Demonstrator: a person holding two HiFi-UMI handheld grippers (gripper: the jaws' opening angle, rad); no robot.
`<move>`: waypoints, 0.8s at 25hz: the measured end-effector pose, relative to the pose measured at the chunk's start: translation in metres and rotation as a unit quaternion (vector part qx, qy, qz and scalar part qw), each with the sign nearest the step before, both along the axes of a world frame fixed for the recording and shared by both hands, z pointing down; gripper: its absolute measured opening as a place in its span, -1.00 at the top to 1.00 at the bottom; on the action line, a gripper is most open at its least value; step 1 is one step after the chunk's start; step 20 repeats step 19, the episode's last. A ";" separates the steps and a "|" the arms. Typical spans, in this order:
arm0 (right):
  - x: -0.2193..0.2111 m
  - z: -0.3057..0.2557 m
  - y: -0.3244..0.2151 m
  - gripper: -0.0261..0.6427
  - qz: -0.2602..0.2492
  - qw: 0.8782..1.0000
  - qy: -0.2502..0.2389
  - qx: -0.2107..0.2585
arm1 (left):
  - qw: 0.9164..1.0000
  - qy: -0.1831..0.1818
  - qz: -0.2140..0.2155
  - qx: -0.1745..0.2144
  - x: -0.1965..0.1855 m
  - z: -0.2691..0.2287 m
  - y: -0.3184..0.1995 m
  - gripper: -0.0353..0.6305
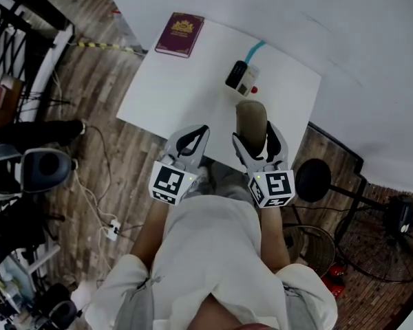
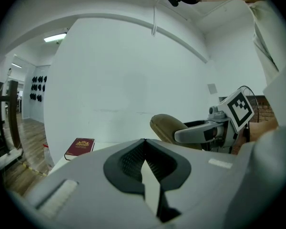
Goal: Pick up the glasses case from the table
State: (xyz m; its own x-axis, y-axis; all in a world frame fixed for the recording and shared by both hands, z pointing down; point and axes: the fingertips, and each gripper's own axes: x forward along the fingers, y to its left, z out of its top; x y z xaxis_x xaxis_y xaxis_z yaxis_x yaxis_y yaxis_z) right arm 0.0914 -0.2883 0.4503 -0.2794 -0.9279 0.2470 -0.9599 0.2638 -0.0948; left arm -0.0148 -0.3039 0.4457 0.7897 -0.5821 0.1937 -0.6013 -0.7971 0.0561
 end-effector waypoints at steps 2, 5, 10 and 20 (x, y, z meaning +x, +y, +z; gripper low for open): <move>0.000 -0.002 0.006 -0.25 0.004 1.000 0.001 0.002 | 1.000 0.002 0.003 0.003 0.000 -0.004 0.005 0.84; 0.001 -0.005 0.014 -0.25 0.008 1.000 0.003 0.005 | 1.000 0.005 0.006 0.005 0.001 -0.007 0.010 0.84; 0.001 -0.010 0.023 -0.25 0.014 1.000 0.005 0.009 | 1.000 0.010 0.015 0.014 0.003 -0.016 0.019 0.84; 0.001 -0.009 0.031 -0.25 0.016 1.000 0.008 0.010 | 1.000 0.009 0.022 0.016 0.005 -0.017 0.028 0.84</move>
